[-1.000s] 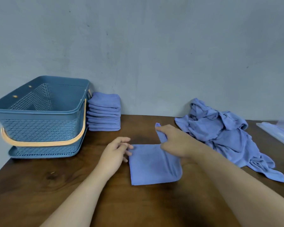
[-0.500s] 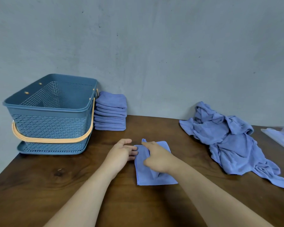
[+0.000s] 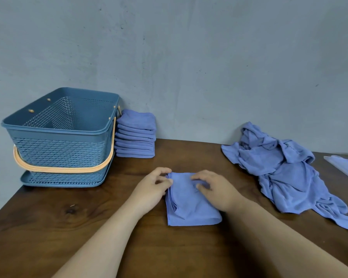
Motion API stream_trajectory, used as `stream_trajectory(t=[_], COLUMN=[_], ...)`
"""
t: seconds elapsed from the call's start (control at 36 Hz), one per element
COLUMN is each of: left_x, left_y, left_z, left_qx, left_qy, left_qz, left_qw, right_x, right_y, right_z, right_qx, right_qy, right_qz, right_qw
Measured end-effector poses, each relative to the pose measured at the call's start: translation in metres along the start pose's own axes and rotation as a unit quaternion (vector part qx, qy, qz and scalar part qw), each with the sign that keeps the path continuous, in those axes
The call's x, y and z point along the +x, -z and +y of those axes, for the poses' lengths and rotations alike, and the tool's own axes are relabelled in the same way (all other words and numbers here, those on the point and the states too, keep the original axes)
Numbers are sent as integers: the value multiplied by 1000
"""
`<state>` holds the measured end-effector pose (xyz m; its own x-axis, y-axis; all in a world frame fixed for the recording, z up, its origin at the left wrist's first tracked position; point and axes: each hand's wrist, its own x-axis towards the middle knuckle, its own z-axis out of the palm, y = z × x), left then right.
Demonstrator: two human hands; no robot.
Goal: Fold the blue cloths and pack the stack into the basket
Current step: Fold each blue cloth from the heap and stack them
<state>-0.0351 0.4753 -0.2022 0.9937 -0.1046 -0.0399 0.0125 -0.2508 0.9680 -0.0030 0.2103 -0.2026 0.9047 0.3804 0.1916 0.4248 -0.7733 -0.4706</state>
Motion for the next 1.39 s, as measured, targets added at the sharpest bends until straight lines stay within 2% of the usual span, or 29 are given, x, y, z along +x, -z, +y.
stream_trajectory(t=[0.14, 0.31, 0.39, 0.47, 0.53, 0.58, 0.64, 0.69, 0.78, 0.86, 0.92, 0.97, 1.03, 1.06, 1.14, 1.22, 1.31, 1.39], left_x=[-2, 0, 2, 1, -3, -8, -12, -14, -17, -17, -17, -18, -19, -19, -19, -13, -7, -3], left_y=[-6, -11, -10, -8, -11, -18, -28, -37, -41, -34, -32, -32, -33, -33, -33, -31, -26, -23], left_z=[0, -7, -6, -3, -2, -1, -1, -4, -10, -11, -9, -8, -6, -6, -3, -1, -2, -6], left_qx=[68, 92, 75, 108, 160, 203, 250, 318, 389, 448, 471, 475, 475, 473, 421, 303, 258, 261], left_qy=[-14, -18, -15, -16, -71, -169, -230, -225, -130, -84, -64, -51, -45, -43, -50, -81, -73, -43], left_qz=[-15, 40, 60, 89, 117, 113, 62, -8, -83, -90, -83, -85, -88, -89, -66, 61, 147, 159], left_qw=[998, 995, 995, 990, 978, 958, 938, 921, 908, 885, 876, 874, 874, 875, 903, 948, 952, 951], right_x=[-13, -22, -24, -23, -23, -23, -23, -24, -26, -28, -30, -31, -29, -26, -19, -15, -14, -12], right_y=[-19, -7, -4, -4, -3, -3, -2, -1, -3, -7, -12, -16, -18, -18, -19, -19, -14, -13], right_z=[1, -20, -25, -24, -25, -25, -27, -27, -22, -15, -10, -3, 4, 6, 5, 4, 5, 2], right_qx=[-2, -83, -103, -114, -116, -120, -122, -108, -81, -19, 61, 93, 38, 7, -29, -27, 23, 62], right_qy=[2, 9, 11, 15, 15, 17, 19, 20, 25, 24, 9, -24, -82, -121, -199, -195, -211, -216], right_qz=[-24, -150, -177, -188, -195, -197, -198, -197, -177, -139, -66, 40, 136, 152, 116, 98, 103, 114], right_qw=[1000, 985, 979, 975, 974, 973, 972, 974, 981, 990, 996, 995, 987, 981, 973, 975, 972, 968])
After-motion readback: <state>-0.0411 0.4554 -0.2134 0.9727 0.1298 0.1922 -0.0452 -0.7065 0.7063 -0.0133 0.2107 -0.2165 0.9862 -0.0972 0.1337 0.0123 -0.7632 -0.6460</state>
